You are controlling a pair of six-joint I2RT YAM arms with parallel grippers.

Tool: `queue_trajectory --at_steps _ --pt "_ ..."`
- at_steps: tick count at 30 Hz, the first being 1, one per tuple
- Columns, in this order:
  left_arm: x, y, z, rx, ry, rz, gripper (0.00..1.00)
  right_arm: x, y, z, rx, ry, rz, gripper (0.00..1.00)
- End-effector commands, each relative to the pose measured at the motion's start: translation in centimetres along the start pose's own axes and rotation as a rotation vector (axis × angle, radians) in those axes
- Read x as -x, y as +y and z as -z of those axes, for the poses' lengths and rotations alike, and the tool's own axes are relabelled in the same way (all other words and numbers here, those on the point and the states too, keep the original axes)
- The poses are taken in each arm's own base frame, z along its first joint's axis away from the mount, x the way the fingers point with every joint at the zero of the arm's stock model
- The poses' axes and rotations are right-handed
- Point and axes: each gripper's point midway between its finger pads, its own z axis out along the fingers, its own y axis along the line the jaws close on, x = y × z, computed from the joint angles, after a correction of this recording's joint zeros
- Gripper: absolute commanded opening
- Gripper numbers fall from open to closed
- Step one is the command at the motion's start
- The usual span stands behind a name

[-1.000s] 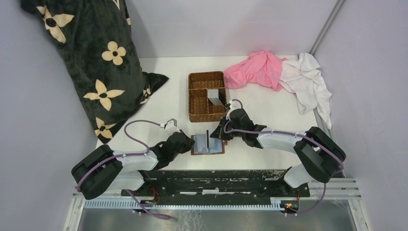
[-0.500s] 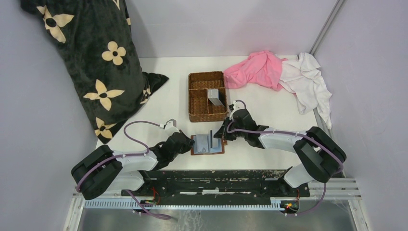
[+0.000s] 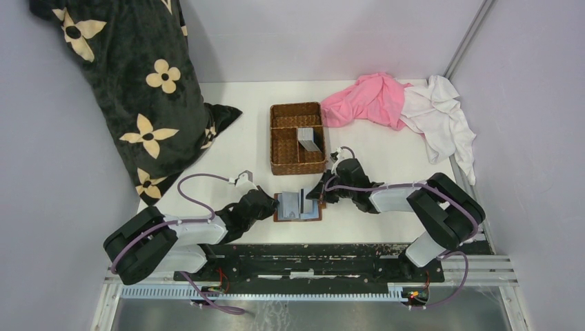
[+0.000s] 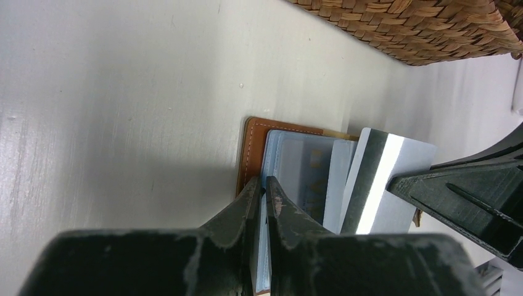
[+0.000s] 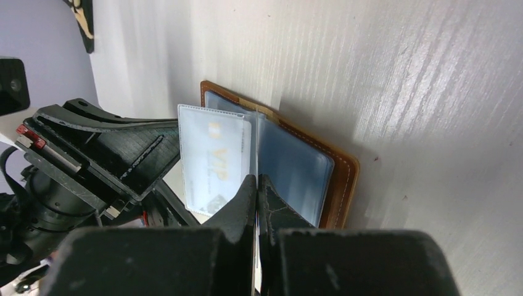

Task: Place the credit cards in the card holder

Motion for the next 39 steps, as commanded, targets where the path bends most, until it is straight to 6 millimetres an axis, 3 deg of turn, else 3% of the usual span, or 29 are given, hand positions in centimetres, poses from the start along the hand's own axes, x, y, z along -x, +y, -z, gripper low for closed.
queue_trajectory --at_steps 1,15,30,39 --pt "-2.5 6.1 0.5 0.198 0.081 -0.096 0.15 0.6 1.6 -0.1 0.112 -0.019 -0.018 0.01" --pt "-2.6 6.6 0.6 0.217 0.085 -0.102 0.15 0.7 2.1 0.4 0.184 -0.025 -0.055 0.01" --pt "-2.8 6.5 0.5 0.219 0.093 -0.105 0.14 -0.6 0.6 0.1 0.194 -0.025 -0.105 0.01" --pt "-2.9 6.9 0.6 0.229 0.097 -0.106 0.14 -0.6 1.6 0.6 0.262 -0.042 -0.139 0.01"
